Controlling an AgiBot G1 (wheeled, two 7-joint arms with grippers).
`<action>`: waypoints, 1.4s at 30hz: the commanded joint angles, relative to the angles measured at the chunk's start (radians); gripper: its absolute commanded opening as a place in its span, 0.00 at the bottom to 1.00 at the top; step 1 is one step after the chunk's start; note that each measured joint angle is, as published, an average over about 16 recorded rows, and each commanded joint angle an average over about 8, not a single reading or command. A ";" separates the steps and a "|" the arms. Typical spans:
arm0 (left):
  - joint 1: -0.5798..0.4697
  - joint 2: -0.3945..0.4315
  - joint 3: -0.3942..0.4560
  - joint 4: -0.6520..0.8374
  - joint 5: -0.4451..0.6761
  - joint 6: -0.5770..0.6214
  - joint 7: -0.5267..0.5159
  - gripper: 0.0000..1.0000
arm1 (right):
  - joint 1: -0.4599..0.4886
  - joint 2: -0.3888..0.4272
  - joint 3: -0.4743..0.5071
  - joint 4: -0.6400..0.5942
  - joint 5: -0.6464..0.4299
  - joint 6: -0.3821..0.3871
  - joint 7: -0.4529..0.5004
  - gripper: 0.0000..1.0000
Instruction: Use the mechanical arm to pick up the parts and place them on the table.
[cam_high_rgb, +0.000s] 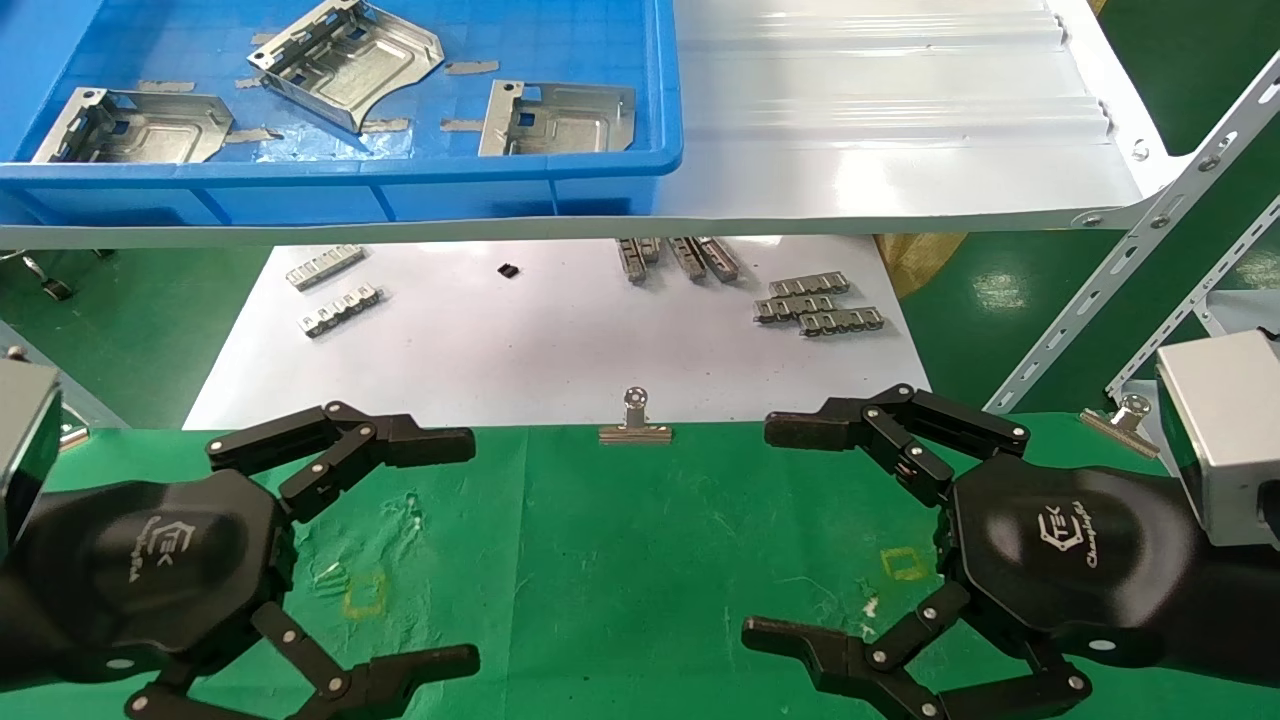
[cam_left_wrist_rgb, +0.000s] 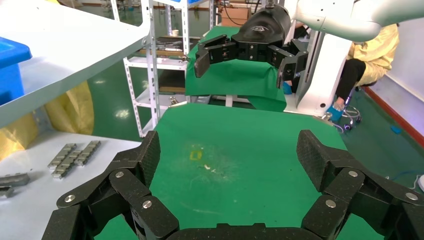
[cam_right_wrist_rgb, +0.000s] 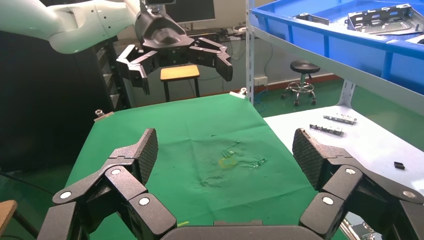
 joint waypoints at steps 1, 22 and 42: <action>0.000 0.000 0.000 0.000 0.000 0.000 0.000 1.00 | 0.000 0.000 0.000 0.000 0.000 0.000 0.000 1.00; 0.000 0.000 0.000 0.000 0.000 0.000 0.000 1.00 | 0.000 0.000 0.000 0.000 0.000 0.000 0.000 1.00; 0.000 0.000 0.000 0.000 0.000 0.000 0.000 1.00 | 0.000 0.000 0.000 0.000 0.000 0.000 0.000 1.00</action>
